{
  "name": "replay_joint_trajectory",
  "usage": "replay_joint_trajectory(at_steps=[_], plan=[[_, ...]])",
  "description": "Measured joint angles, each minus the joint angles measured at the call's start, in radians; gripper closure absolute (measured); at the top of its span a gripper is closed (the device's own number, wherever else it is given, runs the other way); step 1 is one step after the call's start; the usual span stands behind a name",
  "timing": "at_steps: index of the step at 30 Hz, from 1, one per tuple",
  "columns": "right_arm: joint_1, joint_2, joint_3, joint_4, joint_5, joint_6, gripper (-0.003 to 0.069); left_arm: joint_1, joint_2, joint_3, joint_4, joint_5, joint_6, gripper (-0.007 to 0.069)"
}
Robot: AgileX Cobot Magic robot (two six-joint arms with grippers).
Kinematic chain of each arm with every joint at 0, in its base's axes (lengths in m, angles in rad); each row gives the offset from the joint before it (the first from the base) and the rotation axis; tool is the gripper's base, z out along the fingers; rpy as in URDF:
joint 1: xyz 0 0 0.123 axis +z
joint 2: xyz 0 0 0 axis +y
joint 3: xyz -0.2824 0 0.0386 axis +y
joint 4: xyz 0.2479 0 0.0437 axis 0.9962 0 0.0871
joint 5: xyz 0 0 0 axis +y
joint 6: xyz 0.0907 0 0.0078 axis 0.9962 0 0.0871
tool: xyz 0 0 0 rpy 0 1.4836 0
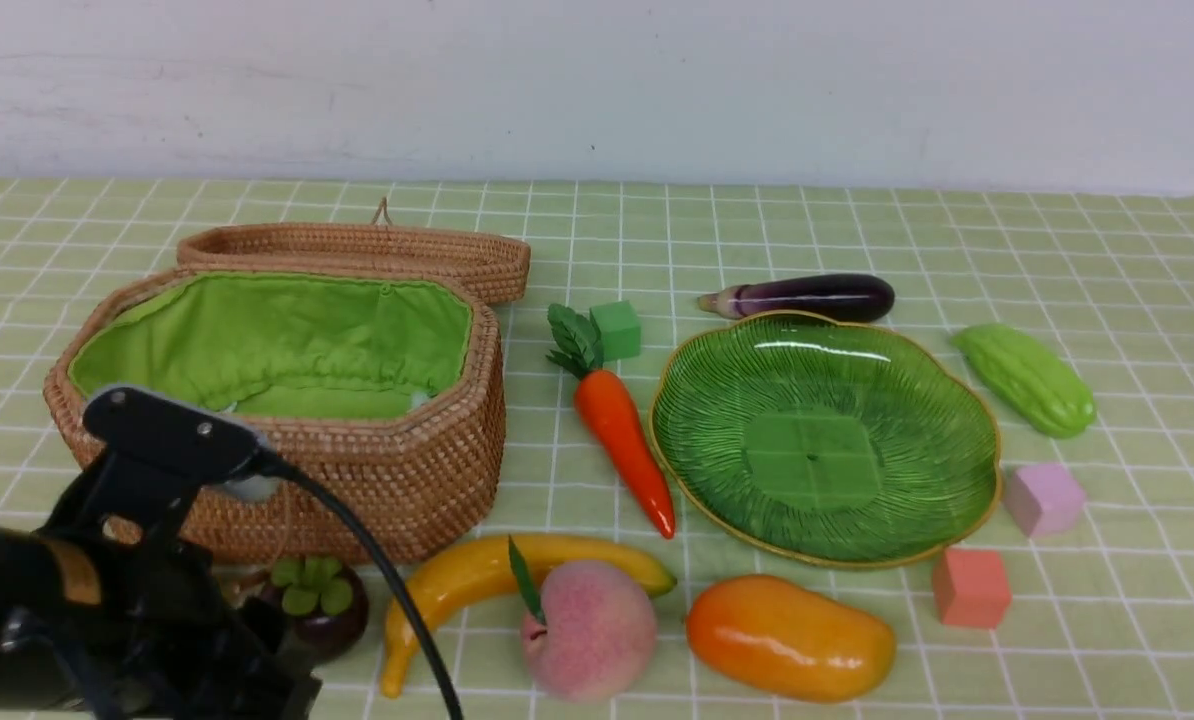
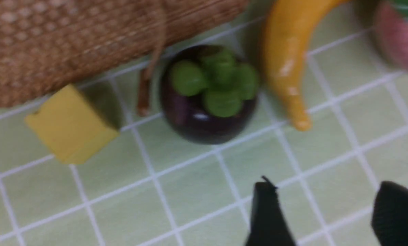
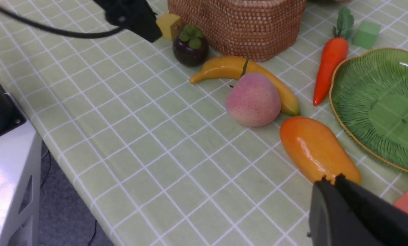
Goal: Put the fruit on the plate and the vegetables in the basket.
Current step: Grab a mangosteen with your left arm and put it on the plate on the right
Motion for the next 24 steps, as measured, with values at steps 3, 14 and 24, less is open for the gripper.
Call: replay_joint_trajectory(at_steps=[3,14,24], plan=[[0.0,0.0,0.0,0.0,0.004,0.0,0.0631,0.0,0.073,0.0,0.073,-0.05,-0.125,0.0084],[0.0,0.0,0.0,0.007,0.004,-0.004,0.0624,-0.001,0.189,0.0,0.118,-0.242,-0.192,-0.0038],[0.0,0.0,0.0,0.007,0.004,-0.004,0.0624,-0.001,0.282,0.0,0.188,-0.323,-0.192,-0.0022]])
